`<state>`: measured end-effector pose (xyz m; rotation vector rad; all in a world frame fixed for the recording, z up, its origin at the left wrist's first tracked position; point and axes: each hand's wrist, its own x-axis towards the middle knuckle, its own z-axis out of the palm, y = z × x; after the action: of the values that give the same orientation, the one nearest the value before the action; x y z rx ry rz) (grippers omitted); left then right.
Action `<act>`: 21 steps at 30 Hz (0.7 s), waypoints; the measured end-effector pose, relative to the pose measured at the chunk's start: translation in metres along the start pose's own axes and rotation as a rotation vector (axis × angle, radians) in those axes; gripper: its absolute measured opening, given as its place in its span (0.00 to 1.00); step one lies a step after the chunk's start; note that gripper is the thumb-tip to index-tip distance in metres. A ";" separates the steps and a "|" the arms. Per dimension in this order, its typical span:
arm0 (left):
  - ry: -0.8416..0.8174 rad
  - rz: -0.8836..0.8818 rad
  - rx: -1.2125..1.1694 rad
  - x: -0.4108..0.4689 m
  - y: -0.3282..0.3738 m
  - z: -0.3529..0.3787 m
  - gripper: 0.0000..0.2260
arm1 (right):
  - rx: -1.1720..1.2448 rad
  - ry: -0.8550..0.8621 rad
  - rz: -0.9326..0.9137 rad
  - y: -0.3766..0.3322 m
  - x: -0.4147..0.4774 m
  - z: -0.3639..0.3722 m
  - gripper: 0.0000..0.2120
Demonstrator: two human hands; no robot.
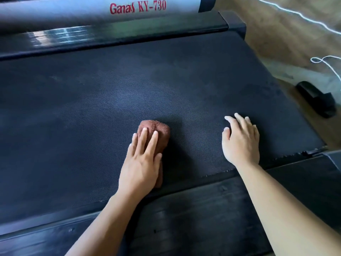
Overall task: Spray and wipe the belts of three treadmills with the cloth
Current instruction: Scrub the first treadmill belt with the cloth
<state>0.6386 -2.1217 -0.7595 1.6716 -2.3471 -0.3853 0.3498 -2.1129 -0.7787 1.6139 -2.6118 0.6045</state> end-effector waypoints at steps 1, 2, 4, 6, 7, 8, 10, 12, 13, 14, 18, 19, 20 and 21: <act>-0.010 -0.019 -0.018 0.003 -0.001 -0.002 0.29 | 0.002 -0.002 0.001 -0.001 0.000 0.000 0.18; -0.021 -0.039 -0.040 0.007 -0.001 -0.004 0.29 | 0.004 -0.003 0.003 -0.001 -0.001 0.000 0.18; -0.037 -0.087 -0.081 0.017 0.003 -0.007 0.28 | 0.008 -0.005 0.004 -0.002 -0.001 -0.001 0.18; -0.036 -0.125 -0.094 0.026 0.011 -0.009 0.30 | 0.011 -0.010 0.000 -0.002 -0.001 -0.003 0.18; -0.030 -0.129 -0.080 0.029 0.014 -0.009 0.30 | 0.015 -0.017 -0.001 -0.003 -0.001 -0.004 0.18; -0.021 -0.124 -0.067 0.031 0.017 -0.009 0.30 | 0.021 -0.026 0.000 -0.003 -0.001 -0.005 0.18; -0.009 -0.109 -0.069 0.033 0.018 -0.009 0.27 | 0.027 -0.046 0.004 -0.004 0.000 -0.007 0.19; -0.008 -0.111 -0.098 0.034 0.017 -0.011 0.26 | 0.030 -0.060 0.007 -0.005 0.001 -0.010 0.19; -0.005 -0.111 -0.113 0.034 0.017 -0.012 0.25 | 0.035 -0.065 0.006 -0.006 0.002 -0.012 0.19; 0.000 -0.107 -0.125 0.034 0.016 -0.014 0.24 | 0.043 -0.070 0.004 -0.009 0.001 -0.013 0.19; 0.007 -0.077 -0.182 0.033 0.008 -0.020 0.23 | 0.073 -0.075 -0.039 -0.032 -0.006 -0.016 0.18; 0.010 -0.069 -0.203 0.031 0.005 -0.022 0.23 | 0.078 -0.069 -0.063 -0.040 -0.010 -0.017 0.17; 0.016 -0.064 -0.226 0.029 0.002 -0.025 0.22 | 0.083 -0.058 -0.093 -0.049 -0.013 -0.016 0.16; 0.026 -0.065 -0.254 0.027 -0.001 -0.028 0.22 | 0.089 -0.046 -0.128 -0.058 -0.016 -0.017 0.15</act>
<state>0.6402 -2.1497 -0.7328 1.6232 -2.1254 -0.6409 0.4041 -2.1159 -0.7486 1.8242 -2.5212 0.6933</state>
